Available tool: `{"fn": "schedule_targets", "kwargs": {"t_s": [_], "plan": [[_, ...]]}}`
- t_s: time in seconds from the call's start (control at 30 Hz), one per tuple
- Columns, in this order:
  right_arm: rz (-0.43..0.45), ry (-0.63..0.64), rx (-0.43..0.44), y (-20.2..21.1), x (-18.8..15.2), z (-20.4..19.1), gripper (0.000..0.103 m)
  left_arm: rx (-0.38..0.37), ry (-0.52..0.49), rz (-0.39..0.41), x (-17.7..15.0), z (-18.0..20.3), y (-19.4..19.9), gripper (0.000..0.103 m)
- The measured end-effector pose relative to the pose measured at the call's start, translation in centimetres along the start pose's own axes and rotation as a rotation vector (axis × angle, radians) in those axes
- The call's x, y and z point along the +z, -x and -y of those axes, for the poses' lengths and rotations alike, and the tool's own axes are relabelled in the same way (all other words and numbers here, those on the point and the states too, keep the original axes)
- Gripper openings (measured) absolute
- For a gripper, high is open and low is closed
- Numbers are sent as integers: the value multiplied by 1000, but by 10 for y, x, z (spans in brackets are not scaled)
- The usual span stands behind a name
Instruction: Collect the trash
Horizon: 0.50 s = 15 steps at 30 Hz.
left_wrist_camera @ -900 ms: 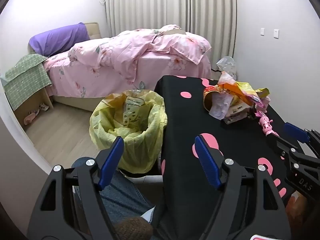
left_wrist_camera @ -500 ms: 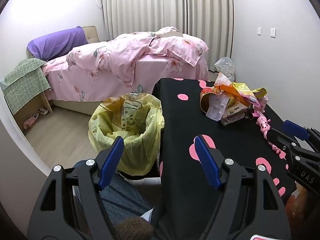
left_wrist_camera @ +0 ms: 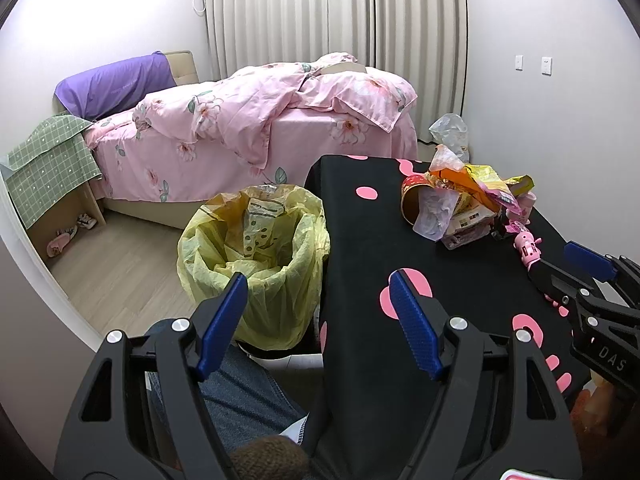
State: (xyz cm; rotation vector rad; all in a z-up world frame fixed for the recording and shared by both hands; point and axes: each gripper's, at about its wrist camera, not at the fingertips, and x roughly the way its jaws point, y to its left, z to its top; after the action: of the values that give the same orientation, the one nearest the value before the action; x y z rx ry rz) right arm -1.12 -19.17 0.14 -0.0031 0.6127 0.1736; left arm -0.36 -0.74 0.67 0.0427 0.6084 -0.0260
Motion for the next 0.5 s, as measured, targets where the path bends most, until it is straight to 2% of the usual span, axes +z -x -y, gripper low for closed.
{"fn": "schedule_targets", "kwargs": {"t_s": [0.5], "plan": [[-7, 5, 9, -1, -1, -2, 59, -3, 2, 2, -1, -3, -1, 70]]}}
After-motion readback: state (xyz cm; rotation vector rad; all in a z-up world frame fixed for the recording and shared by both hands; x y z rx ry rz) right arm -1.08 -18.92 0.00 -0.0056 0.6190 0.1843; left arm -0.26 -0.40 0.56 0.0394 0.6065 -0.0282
